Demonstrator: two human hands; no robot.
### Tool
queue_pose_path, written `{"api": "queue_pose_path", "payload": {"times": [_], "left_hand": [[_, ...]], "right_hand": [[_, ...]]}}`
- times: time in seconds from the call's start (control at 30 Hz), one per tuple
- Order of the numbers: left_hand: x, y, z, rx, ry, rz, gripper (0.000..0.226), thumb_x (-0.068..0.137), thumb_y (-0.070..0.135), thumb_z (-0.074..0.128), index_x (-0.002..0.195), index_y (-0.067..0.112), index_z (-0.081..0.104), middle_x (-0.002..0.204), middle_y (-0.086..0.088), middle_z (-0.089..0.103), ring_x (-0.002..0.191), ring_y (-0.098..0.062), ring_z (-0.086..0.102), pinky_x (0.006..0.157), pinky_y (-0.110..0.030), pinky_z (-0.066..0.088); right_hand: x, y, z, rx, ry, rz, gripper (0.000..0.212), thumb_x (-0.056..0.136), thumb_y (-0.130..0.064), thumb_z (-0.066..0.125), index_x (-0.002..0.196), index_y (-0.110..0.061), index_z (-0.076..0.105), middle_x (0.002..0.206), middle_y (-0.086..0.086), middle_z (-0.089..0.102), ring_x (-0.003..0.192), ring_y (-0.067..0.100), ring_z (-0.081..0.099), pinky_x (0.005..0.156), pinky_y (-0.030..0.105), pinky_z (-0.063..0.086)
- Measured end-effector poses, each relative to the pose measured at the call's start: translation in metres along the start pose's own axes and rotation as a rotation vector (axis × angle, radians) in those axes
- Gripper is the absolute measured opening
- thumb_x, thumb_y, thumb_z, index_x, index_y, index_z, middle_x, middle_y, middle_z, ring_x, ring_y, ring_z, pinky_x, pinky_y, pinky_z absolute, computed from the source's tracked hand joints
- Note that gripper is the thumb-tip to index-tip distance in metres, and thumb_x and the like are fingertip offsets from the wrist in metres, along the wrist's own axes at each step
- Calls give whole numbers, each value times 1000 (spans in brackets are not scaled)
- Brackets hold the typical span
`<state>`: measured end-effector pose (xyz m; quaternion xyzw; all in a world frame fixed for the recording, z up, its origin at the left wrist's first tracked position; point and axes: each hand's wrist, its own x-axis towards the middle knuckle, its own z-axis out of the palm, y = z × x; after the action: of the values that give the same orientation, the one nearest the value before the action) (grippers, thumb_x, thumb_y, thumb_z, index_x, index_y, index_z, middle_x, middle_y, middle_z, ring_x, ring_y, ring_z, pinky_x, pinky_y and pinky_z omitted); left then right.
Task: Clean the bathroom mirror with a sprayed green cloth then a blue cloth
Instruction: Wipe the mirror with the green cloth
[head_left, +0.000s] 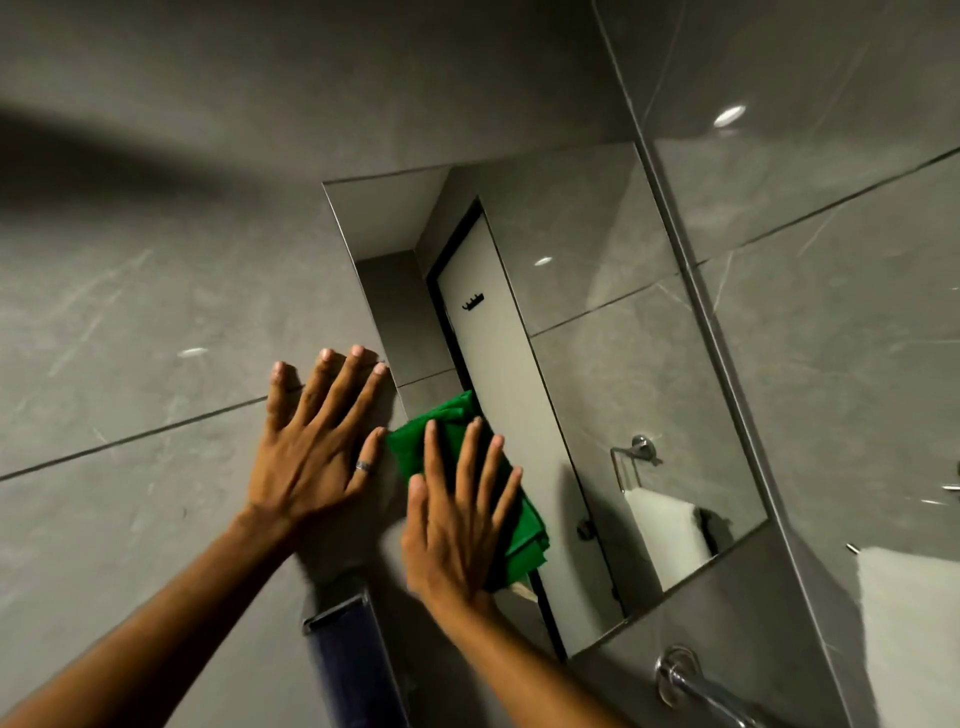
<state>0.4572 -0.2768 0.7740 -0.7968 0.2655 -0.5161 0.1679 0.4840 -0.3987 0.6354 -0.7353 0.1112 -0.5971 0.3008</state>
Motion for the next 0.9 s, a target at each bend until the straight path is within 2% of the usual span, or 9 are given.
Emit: {"api": "queue_pose_path", "payload": {"times": [0.13,0.27,0.4,0.5,0.67,0.8,0.9], "left_hand": [[1,-1,3,10,27,-14,69,99,56,21,162,26,20,171,-8,14,158,-32,9,126,-65,9],[20,-10,0,38,62,-31,71,98,58,21,162,29,18,171,-9,13,157,-35,8,127,-62,-2],[35,-8,1,42,128,-83,71,98,56,21,162,25,19,171,-9,14,158,-35,9,127,-62,0],[36,-7,9,82,195,-76,71,97,54,25,161,23,25,171,-10,21,158,-35,14,127,-64,6],[36,-12,16,127,221,-50,71,99,55,23,163,24,21,172,-9,18,159,-34,11,127,-63,5],[37,-9,14,123,201,-65,71,100,56,21,163,24,16,173,-8,13,160,-32,5,127,-62,3],[37,-7,9,113,156,-78,72,99,56,21,163,23,16,173,-9,11,160,-34,4,127,-63,4]], "right_hand": [[22,11,0,-12,20,-60,54,103,-50,14,156,-45,6,170,-6,-1,158,26,2,121,58,2],[99,35,-17,21,94,50,59,102,-47,26,156,-46,5,170,-5,3,157,24,1,125,57,4],[184,85,-45,38,72,72,55,100,-51,8,155,-47,5,170,-7,3,157,22,3,126,56,5],[238,134,-65,40,76,162,57,100,-49,9,157,-43,6,170,-5,2,157,23,3,126,56,5],[296,189,-87,56,93,360,54,105,-45,14,158,-39,7,170,-3,2,157,24,2,125,57,2],[307,182,-88,69,106,440,55,103,-47,11,158,-39,6,170,-1,1,157,27,0,124,60,0],[298,141,-80,94,108,394,56,103,-47,11,158,-38,7,170,1,0,157,30,-1,124,61,-1]]}}
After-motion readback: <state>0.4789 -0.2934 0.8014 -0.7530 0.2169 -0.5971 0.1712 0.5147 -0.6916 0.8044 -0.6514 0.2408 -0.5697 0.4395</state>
